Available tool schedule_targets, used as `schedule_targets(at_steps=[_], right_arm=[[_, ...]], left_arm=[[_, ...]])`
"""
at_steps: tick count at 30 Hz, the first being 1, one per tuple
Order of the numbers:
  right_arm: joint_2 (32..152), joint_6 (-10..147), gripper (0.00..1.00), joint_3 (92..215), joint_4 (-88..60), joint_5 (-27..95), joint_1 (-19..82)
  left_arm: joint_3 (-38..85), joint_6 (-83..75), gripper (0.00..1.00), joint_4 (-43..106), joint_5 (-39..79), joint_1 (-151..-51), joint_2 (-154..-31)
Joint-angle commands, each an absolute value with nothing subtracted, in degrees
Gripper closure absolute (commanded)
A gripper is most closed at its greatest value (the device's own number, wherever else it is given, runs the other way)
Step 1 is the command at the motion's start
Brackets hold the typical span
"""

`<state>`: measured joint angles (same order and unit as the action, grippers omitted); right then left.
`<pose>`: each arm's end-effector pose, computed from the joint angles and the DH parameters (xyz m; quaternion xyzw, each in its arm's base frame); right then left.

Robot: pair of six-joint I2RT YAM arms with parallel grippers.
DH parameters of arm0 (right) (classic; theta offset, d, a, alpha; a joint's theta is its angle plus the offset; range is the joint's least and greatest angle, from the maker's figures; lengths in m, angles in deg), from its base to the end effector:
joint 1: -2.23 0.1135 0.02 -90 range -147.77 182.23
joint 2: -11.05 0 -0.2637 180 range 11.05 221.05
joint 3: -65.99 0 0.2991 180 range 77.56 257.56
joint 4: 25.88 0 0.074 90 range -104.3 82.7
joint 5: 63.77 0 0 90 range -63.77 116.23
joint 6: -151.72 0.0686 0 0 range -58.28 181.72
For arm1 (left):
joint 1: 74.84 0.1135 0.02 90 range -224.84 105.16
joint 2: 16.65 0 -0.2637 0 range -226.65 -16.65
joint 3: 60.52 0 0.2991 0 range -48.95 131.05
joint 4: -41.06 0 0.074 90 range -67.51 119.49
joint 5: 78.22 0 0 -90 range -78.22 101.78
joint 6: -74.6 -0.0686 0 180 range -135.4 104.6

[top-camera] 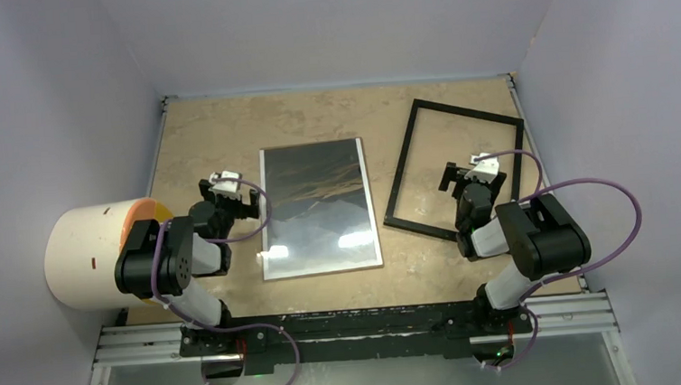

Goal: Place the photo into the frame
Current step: Turn over the photo frame at the center of the board.

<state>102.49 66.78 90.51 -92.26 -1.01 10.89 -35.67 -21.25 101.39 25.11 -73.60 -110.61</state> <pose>0.2804 0.0109 0.1007 0.1440 0.6953 -0.0844 0.6991 0.2842 -0.0097 0.0756 0.1058 0.7504 -0.0480 0.6507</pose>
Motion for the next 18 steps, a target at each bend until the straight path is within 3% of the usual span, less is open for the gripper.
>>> schedule_targets(at_steps=[1,9,12,15,18], right_arm=[[102.01,65.84,0.01,91.71,-95.36,-0.77,11.06],[101.70,65.86,0.01,91.93,-94.57,-0.33,11.02],[97.99,64.01,0.01,92.84,-92.07,-1.03,11.22],[91.70,68.22,0.01,104.49,-60.18,-3.49,11.46],[94.33,83.34,0.01,117.06,-41.91,-16.11,11.29]], left_arm=[[-34.61,-22.33,0.00,104.11,26.11,-73.37,-110.24],[-34.42,-22.56,0.00,104.10,25.48,-74.03,-109.91],[-31.97,-22.19,0.00,96.89,27.12,-73.30,-106.91],[-21.69,-21.60,0.00,75.59,25.00,-73.06,-102.77],[-11.61,-25.13,0.00,61.26,24.78,-73.03,-102.86]])
